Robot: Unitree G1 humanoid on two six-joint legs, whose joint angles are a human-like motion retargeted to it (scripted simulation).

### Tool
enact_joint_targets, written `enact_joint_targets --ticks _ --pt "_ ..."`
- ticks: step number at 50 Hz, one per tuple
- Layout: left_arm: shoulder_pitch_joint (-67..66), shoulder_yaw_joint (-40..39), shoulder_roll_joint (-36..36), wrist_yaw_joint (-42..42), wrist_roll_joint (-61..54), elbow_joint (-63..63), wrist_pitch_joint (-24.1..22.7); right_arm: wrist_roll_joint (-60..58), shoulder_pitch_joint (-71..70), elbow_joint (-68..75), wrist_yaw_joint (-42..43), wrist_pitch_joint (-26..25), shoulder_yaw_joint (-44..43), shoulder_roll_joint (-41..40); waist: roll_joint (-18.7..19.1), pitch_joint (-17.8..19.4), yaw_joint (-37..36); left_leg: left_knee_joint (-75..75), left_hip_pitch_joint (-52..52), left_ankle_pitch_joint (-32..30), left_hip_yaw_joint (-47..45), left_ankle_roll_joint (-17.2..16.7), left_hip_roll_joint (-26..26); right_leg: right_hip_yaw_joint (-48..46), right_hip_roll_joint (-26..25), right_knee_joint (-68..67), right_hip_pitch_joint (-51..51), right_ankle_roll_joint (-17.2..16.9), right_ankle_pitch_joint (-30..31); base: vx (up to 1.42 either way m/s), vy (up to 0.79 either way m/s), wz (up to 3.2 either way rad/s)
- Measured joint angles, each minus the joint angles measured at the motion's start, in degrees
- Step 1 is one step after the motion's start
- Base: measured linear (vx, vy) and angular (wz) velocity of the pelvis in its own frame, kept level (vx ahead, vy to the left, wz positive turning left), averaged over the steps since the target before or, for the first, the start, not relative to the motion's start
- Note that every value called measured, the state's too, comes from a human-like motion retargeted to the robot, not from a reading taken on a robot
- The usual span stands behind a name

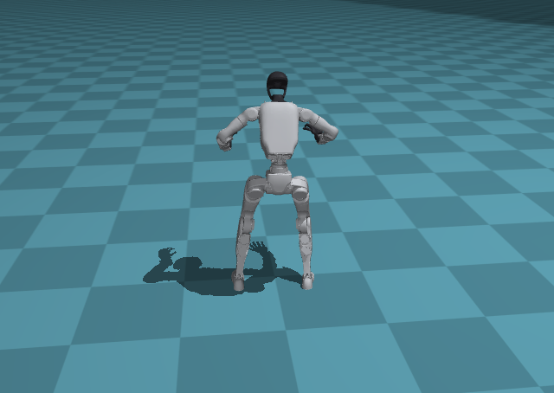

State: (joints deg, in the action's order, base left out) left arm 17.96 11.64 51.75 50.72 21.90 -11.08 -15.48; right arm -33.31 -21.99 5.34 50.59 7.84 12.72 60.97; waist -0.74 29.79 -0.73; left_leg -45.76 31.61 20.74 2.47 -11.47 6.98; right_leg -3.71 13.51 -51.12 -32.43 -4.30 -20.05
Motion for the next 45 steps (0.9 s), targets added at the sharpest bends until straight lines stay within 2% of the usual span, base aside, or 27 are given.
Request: enact_joint_targets --ticks 4,7,11,15,18,20,22,25,28,33,35,38,40,42,45 --pt "-21.1 -15.9 -4.5 1.9 4.8 13.8 -1.2 -2.5 20.4 -12.9 0.2 2.3 -17.3 -2.2 -0.5 0.0 0.6 -1.2 -0.1 1.4 -0.2 0.0 -0.1 0.4 0.1 -1.0 0.1 -0.2 -0.9 0.10 0.02 -0.02" --pt "-30.9 -24.5 -8.0 2.6 7.0 22.4 -1.9 -3.4 28.0 -21.2 0.3 3.6 -26.3 -2.3 -0.6 0.0 0.8 -2.5 -0.8 2.6 -0.4 0.2 0.0 0.9 0.2 -2.0 0.7 -0.4 -1.8 0.09 0.03 -0.09" --pt "-32.5 -31.2 -7.3 2.9 8.9 31.4 -2.0 -5.3 25.2 -28.9 1.7 3.1 -32.2 3.0 -0.2 0.0 0.2 -4.4 -2.6 4.2 -1.0 0.6 0.1 1.6 0.2 -3.4 2.2 -0.4 -3.0 0.06 0.03 -0.13" --pt "-20.9 -31.5 1.6 -1.0 7.5 37.4 -0.2 -6.0 10.2 -31.6 -0.2 -0.3 -30.0 11.6 0.8 0.0 -1.5 -6.3 -4.2 5.5 -1.6 1.3 0.2 2.4 0.2 -5.1 3.5 -0.1 -4.0 0.00 0.00 0.00" --pt "-2.2 -23.2 10.5 -4.5 5.8 37.9 2.3 -6.4 -9.6 -29.2 -2.1 -3.4 -19.0 16.6 1.5 0.0 -3.1 -7.4 -5.2 6.2 -1.8 1.5 0.3 2.7 0.2 -6.1 4.3 0.2 -4.6 0.00 0.00 0.00" --pt "14.9 -12.9 16.0 -5.8 5.6 35.2 4.2 -5.9 -28.7 -24.8 -3.1 -4.7 -4.6 18.0 1.6 0.0 -3.7 -8.1 -5.5 6.5 -1.9 1.5 0.4 2.8 0.2 -6.9 4.5 0.3 -4.9 0.00 0.00 0.00" --pt "33.9 -0.3 19.3 -5.9 5.8 29.9 6.9 -3.4 -50.3 -17.9 -3.6 -5.8 13.6 15.4 1.5 0.0 -3.3 -8.2 -5.5 6.4 -1.9 1.3 0.2 2.7 0.4 -7.2 4.6 0.4 -4.9 0.00 0.00 0.00" --pt "60.1 18.2 17.3 -5.6 3.7 18.3 8.2 4.7 -75.6 -4.6 -4.1 -5.2 36.4 7.8 2.5 0.0 -2.6 -8.3 -6.2 6.2 -1.7 0.8 0.0 2.4 0.7 -7.4 5.5 0.3 -4.9 0.00 0.00 0.00" --pt "80.7 34.8 10.5 -6.2 -0.9 2.3 11.5 13.5 -89.5 10.4 -7.0 -5.2 49.1 -0.2 3.1 0.0 -2.8 -7.5 -4.8 5.2 -1.6 0.4 -0.1 1.9 0.8 -6.7 4.3 0.7 -4.1 -0.05 0.02 0.09" --pt "96.7 51.2 -3.3 -11.2 -12.3 -25.9 12.6 20.8 -98.6 34.0 -13.9 -6.1 59.3 -10.6 3.1 0.0 -3.5 -4.4 -4.3 2.8 -1.8 -0.2 0.0 1.4 0.8 -3.6 3.8 1.1 -2.0 0.00 0.00 0.00" --pt "98.7 56.2 -7.4 -14.7 -15.6 -36.0 11.6 22.6 -98.4 41.2 -15.8 -6.1 60.7 -14.1 2.6 0.0 -3.3 -2.8 -4.9 1.8 -2.0 -0.3 0.1 1.4 0.5 -1.8 4.4 0.8 -0.9 0.00 0.00 0.00" --pt "97.8 60.6 -11.0 -18.8 -16.7 -45.4 11.3 25.6 -95.4 45.4 -17.1 -5.4 60.7 -15.2 1.8 0.0 -3.0 0.1 -5.2 0.0 -2.0 -0.2 0.4 1.4 0.1 1.4 4.7 -0.1 1.6 0.00 0.00 0.00" --pt "95.5 61.2 -12.4 -19.2 -17.5 -48.5 10.8 25.5 -91.4 45.5 -15.7 -5.9 58.4 -14.6 1.0 0.0 -3.0 2.3 -5.9 -1.3 -2.1 -0.1 0.7 1.5 -0.1 3.6 5.1 -1.1 3.7 0.00 0.00 0.00" --pt "90.2 58.4 -12.8 -18.2 -18.6 -47.7 9.1 24.6 -85.6 42.2 -14.3 -5.8 56.6 -11.7 1.1 0.0 -3.2 3.7 -7.3 -2.0 -2.1 0.1 1.0 1.7 -0.4 5.3 6.3 -2.7 5.6 0.00 0.00 0.00" --pt "83.5 55.7 -8.0 -16.4 -17.5 -39.9 7.8 21.0 -78.3 36.3 -13.4 -6.1 53.3 -7.5 0.1 0.0 -3.1 5.4 -6.3 -3.1 -2.1 0.5 1.9 2.3 -1.0 7.4 4.9 -4.4 8.7 0.00 0.00 0.00"
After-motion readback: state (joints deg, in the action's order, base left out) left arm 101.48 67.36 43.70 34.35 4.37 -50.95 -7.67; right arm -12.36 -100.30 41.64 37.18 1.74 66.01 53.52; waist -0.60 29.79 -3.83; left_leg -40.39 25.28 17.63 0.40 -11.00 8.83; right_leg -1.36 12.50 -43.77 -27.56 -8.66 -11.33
